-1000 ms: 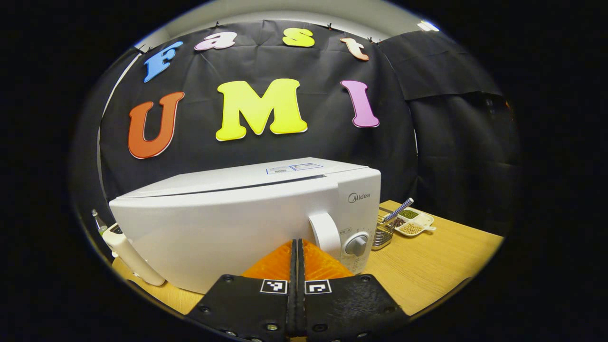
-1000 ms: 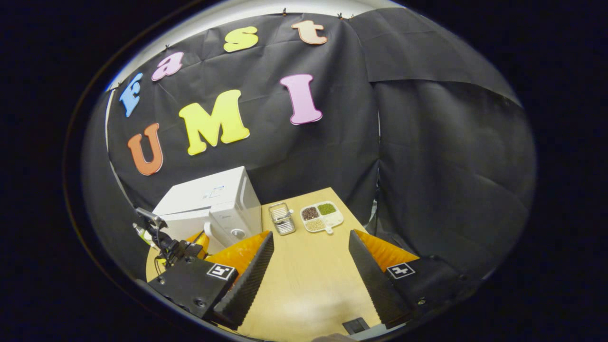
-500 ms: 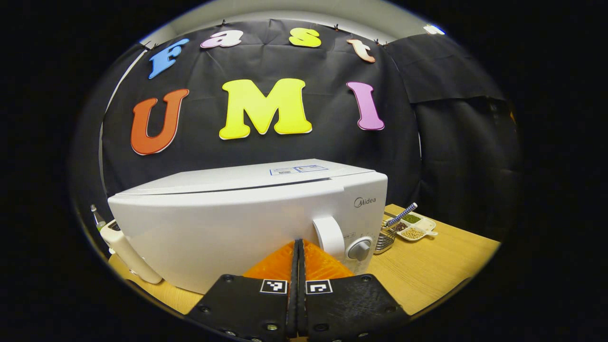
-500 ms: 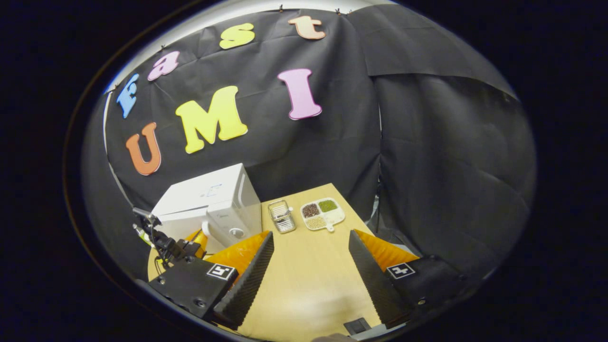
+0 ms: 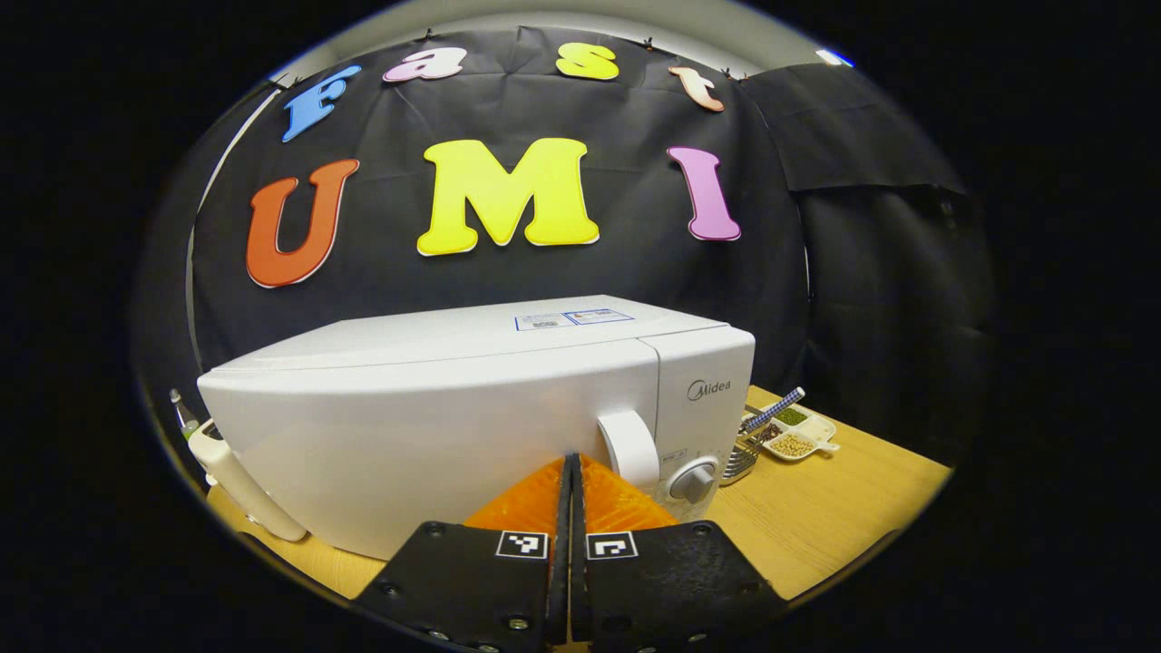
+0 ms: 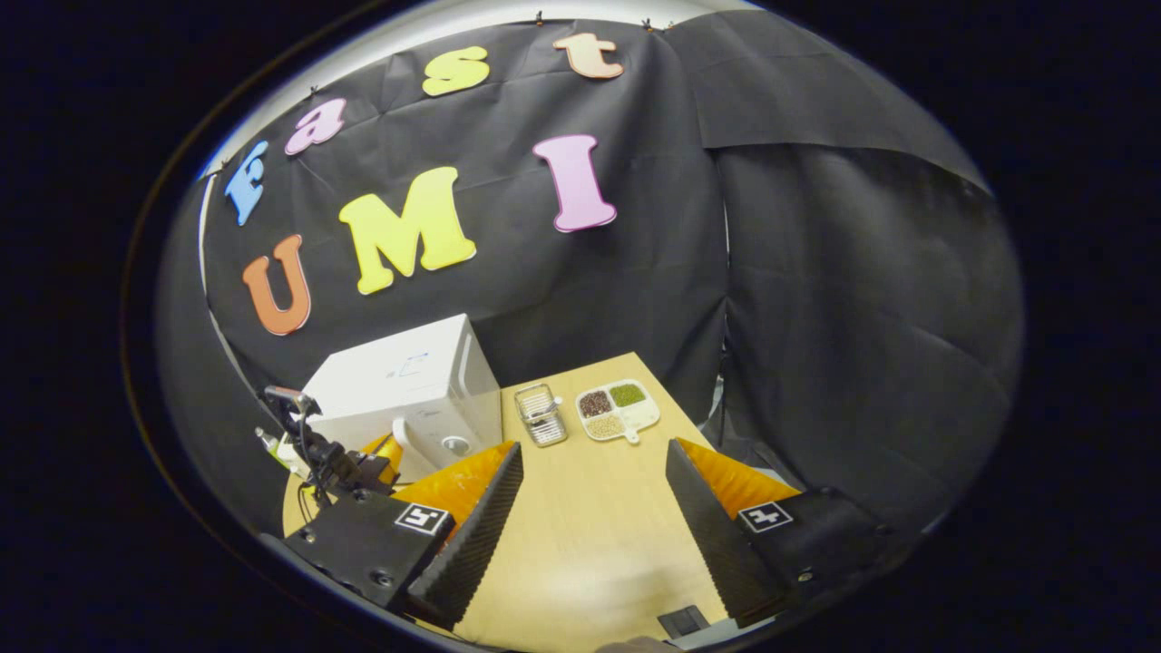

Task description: Open the microwave oven with the left hand, put the food in, and close the microwave oven.

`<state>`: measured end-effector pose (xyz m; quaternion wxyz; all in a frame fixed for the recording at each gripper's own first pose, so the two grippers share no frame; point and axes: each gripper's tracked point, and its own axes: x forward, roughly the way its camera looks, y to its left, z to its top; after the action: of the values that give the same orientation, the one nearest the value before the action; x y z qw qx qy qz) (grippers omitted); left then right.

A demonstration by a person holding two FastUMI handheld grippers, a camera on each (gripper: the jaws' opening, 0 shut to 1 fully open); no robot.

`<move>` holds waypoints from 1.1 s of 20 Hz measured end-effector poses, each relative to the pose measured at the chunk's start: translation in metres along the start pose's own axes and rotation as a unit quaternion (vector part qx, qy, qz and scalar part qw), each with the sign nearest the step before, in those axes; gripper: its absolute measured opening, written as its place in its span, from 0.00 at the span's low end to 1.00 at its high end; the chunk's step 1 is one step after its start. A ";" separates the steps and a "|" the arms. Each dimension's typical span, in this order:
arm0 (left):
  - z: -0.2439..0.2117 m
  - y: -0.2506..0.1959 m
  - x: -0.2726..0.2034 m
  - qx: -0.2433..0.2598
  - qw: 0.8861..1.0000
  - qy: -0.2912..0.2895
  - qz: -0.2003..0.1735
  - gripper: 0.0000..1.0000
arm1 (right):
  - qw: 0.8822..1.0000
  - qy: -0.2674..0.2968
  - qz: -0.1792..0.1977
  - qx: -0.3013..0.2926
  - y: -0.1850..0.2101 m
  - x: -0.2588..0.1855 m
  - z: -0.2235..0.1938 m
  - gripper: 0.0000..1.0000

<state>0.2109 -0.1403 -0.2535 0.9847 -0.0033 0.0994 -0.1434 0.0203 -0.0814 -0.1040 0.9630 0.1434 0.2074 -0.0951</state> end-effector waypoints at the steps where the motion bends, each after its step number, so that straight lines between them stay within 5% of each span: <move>1: -0.002 0.006 -0.007 0.000 1.000 0.007 0.012 0.01 | 1.000 -0.003 -0.001 0.000 0.001 -0.002 0.001 1.00; 4: -0.003 0.014 -0.045 -0.019 0.999 0.014 0.034 0.01 | 1.000 -0.018 -0.001 -0.007 0.003 -0.009 0.008 1.00; 6: 0.001 0.020 -0.076 0.008 0.999 0.016 0.042 0.16 | 0.999 -0.039 0.000 -0.022 0.010 -0.014 0.016 1.00; 7: 0.003 0.024 -0.093 0.019 0.998 0.021 0.047 0.53 | 0.998 -0.053 0.004 -0.028 0.016 -0.018 0.022 1.00; 9: 0.012 0.030 -0.138 0.038 0.998 0.018 0.056 0.97 | 0.996 -0.076 0.010 -0.046 0.029 -0.026 0.031 1.00; 13: 0.054 0.038 -0.216 0.028 0.998 0.005 0.063 0.97 | 0.987 -0.135 0.031 -0.083 0.065 -0.056 0.053 1.00; 14: 0.067 0.034 -0.234 0.012 0.998 -0.004 0.056 0.96 | 0.985 -0.145 0.041 -0.088 0.076 -0.062 0.054 0.92; 15: 0.078 0.035 -0.249 0.002 0.999 -0.008 0.053 0.96 | 0.983 -0.152 0.048 -0.094 0.084 -0.068 0.055 1.00; 16: 0.088 0.041 -0.262 -0.002 0.998 -0.009 0.055 0.96 | 0.981 -0.158 0.053 -0.097 0.090 -0.073 0.054 0.92; 17: 0.097 0.048 -0.275 -0.005 0.998 -0.011 0.064 0.97 | 0.980 -0.164 0.057 -0.097 0.096 -0.079 0.055 1.00; 18: 0.107 0.055 -0.285 -0.008 0.997 -0.014 0.070 0.97 | 0.979 -0.168 0.063 -0.096 0.102 -0.083 0.054 0.92; 19: 0.116 0.062 -0.292 -0.011 0.997 -0.019 0.077 0.97 | 0.978 -0.172 0.067 -0.095 0.107 -0.089 0.053 1.00; 22: 0.140 0.079 -0.309 -0.017 0.995 -0.035 0.093 0.97 | 0.976 -0.181 0.073 -0.093 0.119 -0.098 0.055 1.00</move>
<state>-0.0294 0.0194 -0.0584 0.9964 -0.0159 0.0668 -0.0488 -0.0186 0.0252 0.0139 0.9980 0.0483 0.0269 -0.0296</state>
